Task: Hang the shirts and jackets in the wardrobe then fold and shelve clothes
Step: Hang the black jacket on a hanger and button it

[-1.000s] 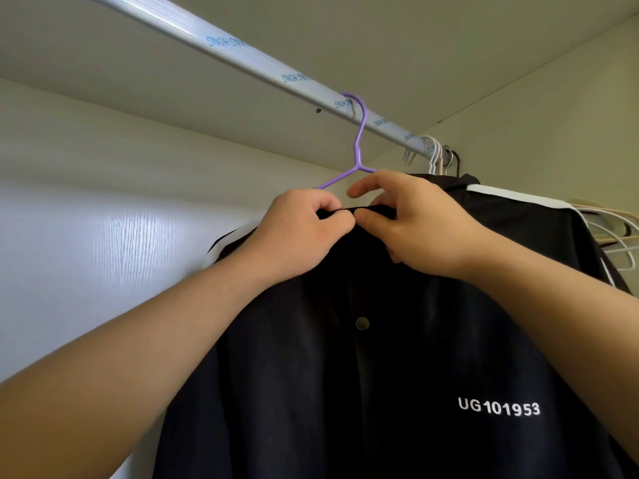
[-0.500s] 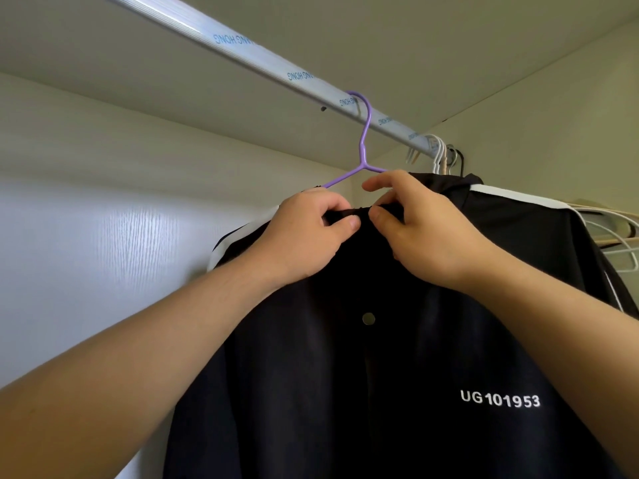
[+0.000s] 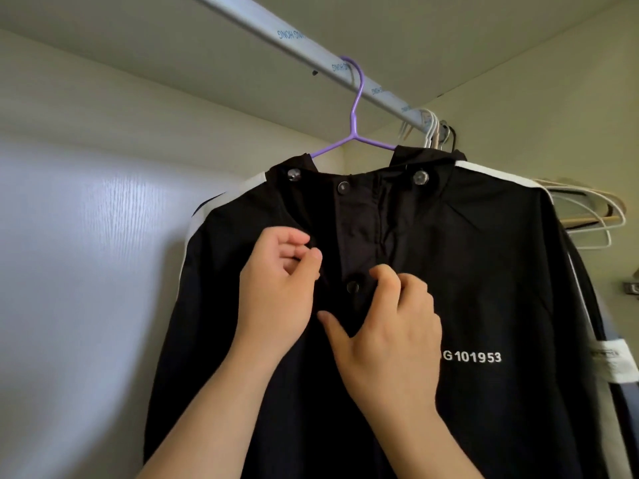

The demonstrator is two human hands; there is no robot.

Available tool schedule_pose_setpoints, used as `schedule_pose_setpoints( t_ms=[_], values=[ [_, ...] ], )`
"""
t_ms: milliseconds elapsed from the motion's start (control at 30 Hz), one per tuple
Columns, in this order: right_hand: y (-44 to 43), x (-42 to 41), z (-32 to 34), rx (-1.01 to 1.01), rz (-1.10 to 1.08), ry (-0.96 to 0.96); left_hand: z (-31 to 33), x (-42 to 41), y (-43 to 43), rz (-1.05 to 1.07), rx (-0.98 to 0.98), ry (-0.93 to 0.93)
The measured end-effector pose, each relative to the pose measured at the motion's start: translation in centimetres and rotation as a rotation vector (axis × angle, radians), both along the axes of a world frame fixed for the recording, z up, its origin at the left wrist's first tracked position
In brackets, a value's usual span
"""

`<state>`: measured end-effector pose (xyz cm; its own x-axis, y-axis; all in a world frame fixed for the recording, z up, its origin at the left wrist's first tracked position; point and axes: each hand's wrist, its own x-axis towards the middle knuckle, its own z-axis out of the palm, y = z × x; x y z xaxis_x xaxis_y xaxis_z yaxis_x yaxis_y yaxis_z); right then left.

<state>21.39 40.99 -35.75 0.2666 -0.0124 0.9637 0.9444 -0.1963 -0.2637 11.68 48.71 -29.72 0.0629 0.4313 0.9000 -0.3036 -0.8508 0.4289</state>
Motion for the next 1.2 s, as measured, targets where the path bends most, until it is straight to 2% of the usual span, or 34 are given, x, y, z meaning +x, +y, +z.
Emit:
schedule_pose_setpoints(
  t_ms=[167,267,400,533,700,867,1067,1200],
  values=[
    [0.4,0.5,-0.5,-0.010,0.194,0.076,-1.6,0.2,1.1,-0.029,-0.046,0.072],
    [0.7,0.8,-0.4,-0.036,0.204,0.060,-1.9,0.5,1.0,-0.006,-0.077,0.125],
    [0.6,1.5,-0.7,0.003,0.425,0.197,-2.4,0.9,0.6,0.155,-0.020,0.182],
    [0.2,1.9,-1.1,0.090,0.590,0.224,-3.0,1.9,-0.2,0.281,0.073,0.166],
    [-0.8,2.5,-0.9,0.058,0.670,0.315,-3.5,2.9,-0.6,0.577,0.121,0.175],
    [-1.4,2.6,-0.5,-0.016,0.716,0.332,-3.4,3.6,-0.7,0.619,0.123,0.173],
    [-1.5,2.5,-0.4,-0.032,0.747,0.351,-3.3,3.9,-1.3,0.564,0.100,0.191],
    [-1.3,2.8,-0.1,-0.032,0.822,0.393,-3.4,4.0,-1.9,0.692,0.106,0.194]
  ],
)
